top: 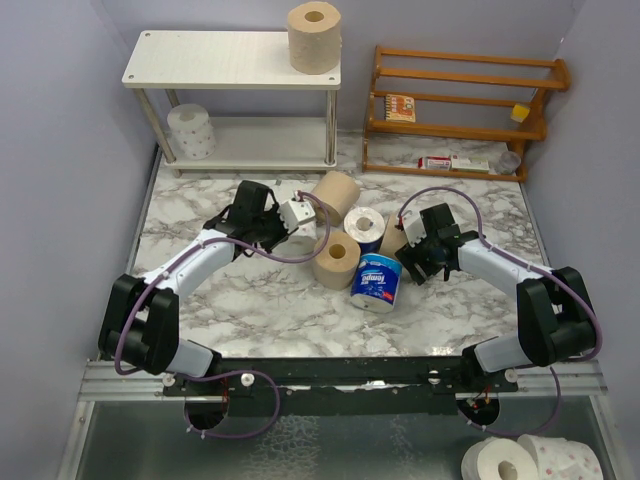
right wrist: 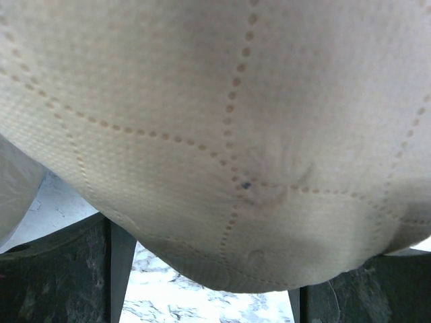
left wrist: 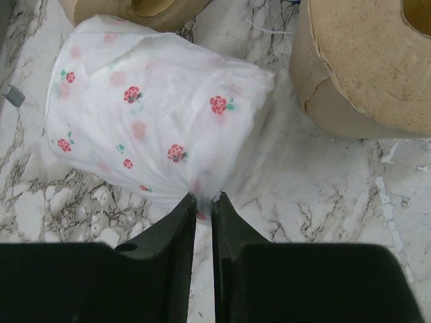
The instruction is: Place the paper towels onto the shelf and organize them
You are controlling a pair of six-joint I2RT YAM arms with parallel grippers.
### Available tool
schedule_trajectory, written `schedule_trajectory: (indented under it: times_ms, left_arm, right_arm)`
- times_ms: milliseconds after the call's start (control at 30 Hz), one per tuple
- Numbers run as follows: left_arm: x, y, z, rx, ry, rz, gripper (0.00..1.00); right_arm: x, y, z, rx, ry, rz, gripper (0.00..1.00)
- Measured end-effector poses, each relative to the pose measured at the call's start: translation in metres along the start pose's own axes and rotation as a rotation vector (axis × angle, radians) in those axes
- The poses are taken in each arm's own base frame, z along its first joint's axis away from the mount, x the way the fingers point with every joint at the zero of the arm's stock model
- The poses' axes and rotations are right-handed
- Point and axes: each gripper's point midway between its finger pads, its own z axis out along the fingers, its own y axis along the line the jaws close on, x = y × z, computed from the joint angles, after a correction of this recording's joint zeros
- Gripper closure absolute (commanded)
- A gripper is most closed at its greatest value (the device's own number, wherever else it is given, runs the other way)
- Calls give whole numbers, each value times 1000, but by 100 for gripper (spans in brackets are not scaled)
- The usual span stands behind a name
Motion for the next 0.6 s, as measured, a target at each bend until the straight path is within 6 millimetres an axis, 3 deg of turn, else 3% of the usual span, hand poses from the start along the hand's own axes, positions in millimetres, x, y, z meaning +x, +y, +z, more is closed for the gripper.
schedule_trajectory:
  times_ms: [133, 233, 333, 433, 600]
  left_arm:
    - [0, -1, 3, 3, 1, -1, 82]
    - [-2, -3, 5, 4, -1, 1, 51]
    - [-2, -8, 9, 9, 7, -2, 41]
    - [0, -16, 16, 12, 27, 23, 47]
    - [10, -25, 24, 13, 67, 35, 71]
  right_arm:
    - [0, 0, 0, 0, 0, 0, 25]
    - [0, 0, 0, 0, 0, 0, 25]
    - [0, 0, 0, 0, -1, 0, 25]
    - [0, 0, 0, 0, -1, 0, 25]
    - [0, 0, 0, 1, -1, 0, 25]
